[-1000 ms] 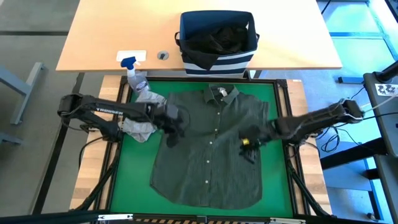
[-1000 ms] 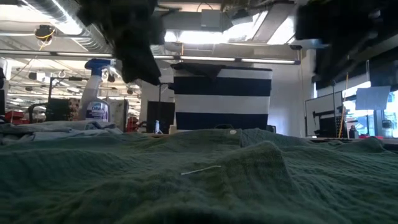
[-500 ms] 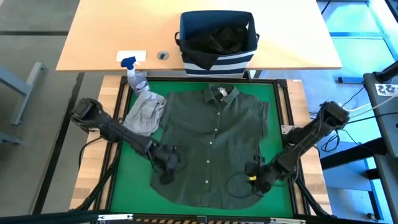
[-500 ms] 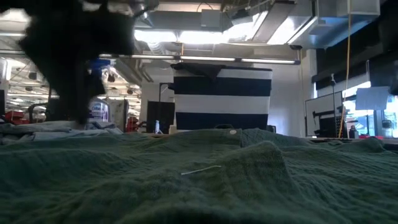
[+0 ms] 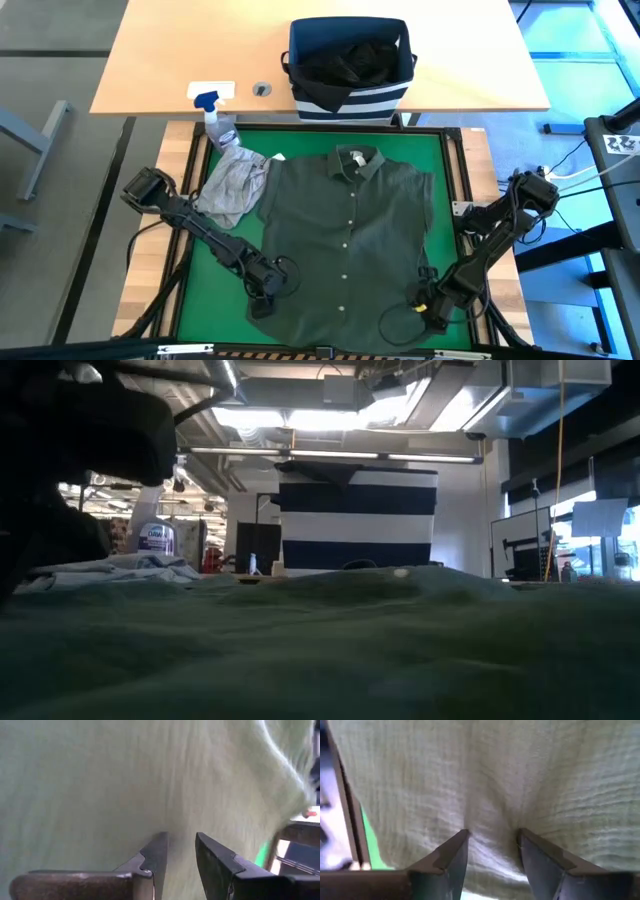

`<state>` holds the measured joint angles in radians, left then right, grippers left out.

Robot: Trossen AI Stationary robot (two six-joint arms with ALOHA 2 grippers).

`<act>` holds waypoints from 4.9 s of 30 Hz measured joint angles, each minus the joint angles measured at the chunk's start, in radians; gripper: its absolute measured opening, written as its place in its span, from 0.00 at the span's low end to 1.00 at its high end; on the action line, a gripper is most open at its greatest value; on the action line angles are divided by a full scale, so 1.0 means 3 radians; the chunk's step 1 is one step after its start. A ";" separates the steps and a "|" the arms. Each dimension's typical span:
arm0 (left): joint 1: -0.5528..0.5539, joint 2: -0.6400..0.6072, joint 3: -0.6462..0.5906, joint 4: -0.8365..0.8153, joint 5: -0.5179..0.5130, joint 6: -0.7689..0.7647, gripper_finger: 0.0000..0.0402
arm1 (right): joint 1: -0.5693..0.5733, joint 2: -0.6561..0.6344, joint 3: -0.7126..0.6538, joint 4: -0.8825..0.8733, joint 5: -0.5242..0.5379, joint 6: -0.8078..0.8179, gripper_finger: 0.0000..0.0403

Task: Fold Laundry from Bin
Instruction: Fold the green shirt

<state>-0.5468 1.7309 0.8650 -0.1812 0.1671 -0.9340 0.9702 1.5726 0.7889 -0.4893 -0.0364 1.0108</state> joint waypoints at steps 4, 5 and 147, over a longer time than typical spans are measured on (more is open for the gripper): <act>0.0008 0.0000 -0.0004 0.0016 0.0026 -0.0009 0.24 | 0.0018 -0.0028 0.0006 -0.0331 -0.0253 -0.0005 0.44; 0.0026 0.0000 -0.0002 0.0021 0.0081 -0.0017 0.24 | 0.0016 -0.0042 0.0004 -0.0396 -0.0351 -0.0005 0.44; 0.2838 0.0511 0.1273 -0.0448 -0.0555 0.3078 0.24 | -0.2188 -0.1015 -0.0378 -0.0210 0.0393 -0.0725 0.44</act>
<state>0.3047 1.8843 1.2469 -0.3157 0.0005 -0.0108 0.3138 1.2681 0.6755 -0.5521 0.0815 0.7933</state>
